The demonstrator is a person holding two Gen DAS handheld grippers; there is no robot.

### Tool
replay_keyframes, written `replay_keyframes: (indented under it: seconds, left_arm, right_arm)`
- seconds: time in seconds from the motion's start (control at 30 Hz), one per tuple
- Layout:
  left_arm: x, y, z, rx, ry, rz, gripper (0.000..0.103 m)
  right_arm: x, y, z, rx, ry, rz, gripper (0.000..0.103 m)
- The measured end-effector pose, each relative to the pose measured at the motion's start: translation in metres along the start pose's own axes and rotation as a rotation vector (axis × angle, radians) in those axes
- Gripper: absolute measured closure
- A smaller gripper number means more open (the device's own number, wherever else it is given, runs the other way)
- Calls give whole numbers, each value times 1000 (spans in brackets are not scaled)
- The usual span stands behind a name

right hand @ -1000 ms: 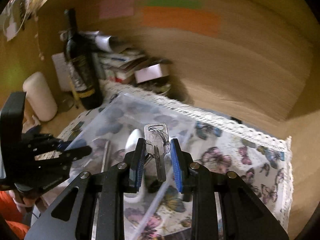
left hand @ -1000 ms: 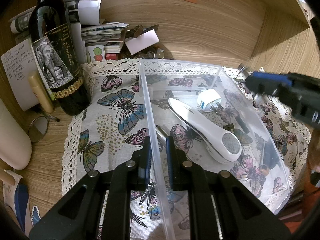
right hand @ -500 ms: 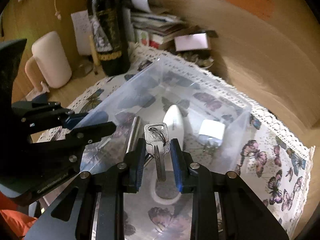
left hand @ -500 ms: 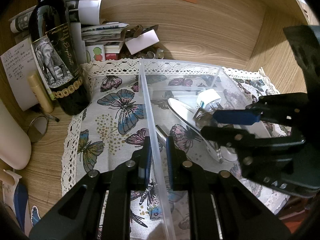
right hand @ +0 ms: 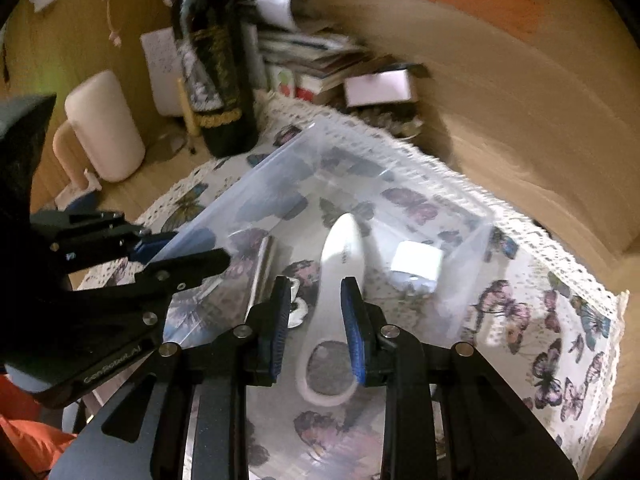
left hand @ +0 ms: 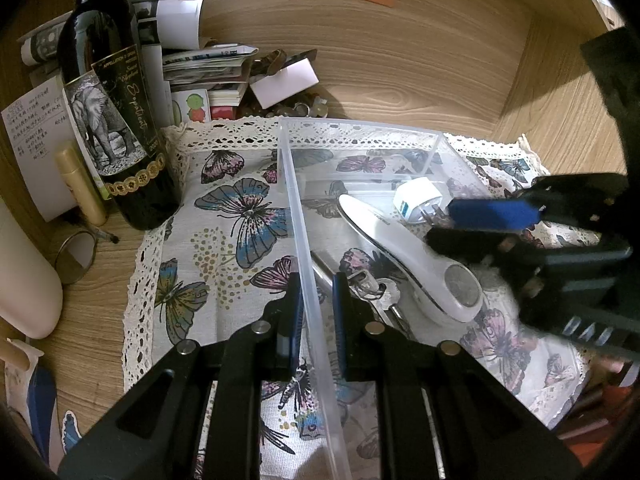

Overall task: Organize rigid objects
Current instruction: 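Lower the keys into the clear box and open the right tool, then grasp the small black knob part with the right tool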

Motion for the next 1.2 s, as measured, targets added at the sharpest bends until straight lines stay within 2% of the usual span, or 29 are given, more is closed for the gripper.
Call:
replay_keyframes:
  seconds: [0.3, 0.43, 0.53, 0.63, 0.93, 1.03, 1.1, 1.2]
  left_arm:
    - [0, 0, 0, 0, 0, -1, 90]
    - [0, 0, 0, 0, 1, 0, 90]
    - [0, 0, 0, 0, 1, 1, 90]
    - [-1, 0, 0, 0, 0, 0, 90]
    - [0, 0, 0, 0, 1, 0, 90]
    - [0, 0, 0, 1, 2, 0, 90]
    - [0, 0, 0, 0, 2, -1, 90]
    - [0, 0, 0, 0, 2, 0, 90]
  right_arm:
    - [-49, 15, 43, -71, 121, -129, 78]
    - [-69, 34, 52, -57, 173, -183, 69]
    - [-77, 47, 44, -18, 192, -205, 68]
    - [-83, 61, 28, 38, 191, -222, 68]
    - [-82, 86, -27, 168, 108, -246, 68]
    - [-83, 89, -37, 188, 92, -253, 70]
    - [-84, 89, -38, 175, 93, -258, 80]
    - [-87, 86, -32, 160, 116, -260, 80]
Point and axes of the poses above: each gripper's, at about its wrist camera, not at the fingertips, and z roughly against the way its jaws point, x to its left, y to its underside, the point moved 3 cm from there along -z, roughly the way its jaws point, and after that the axes turned 10 degrees about z, right-handed, at the moved point
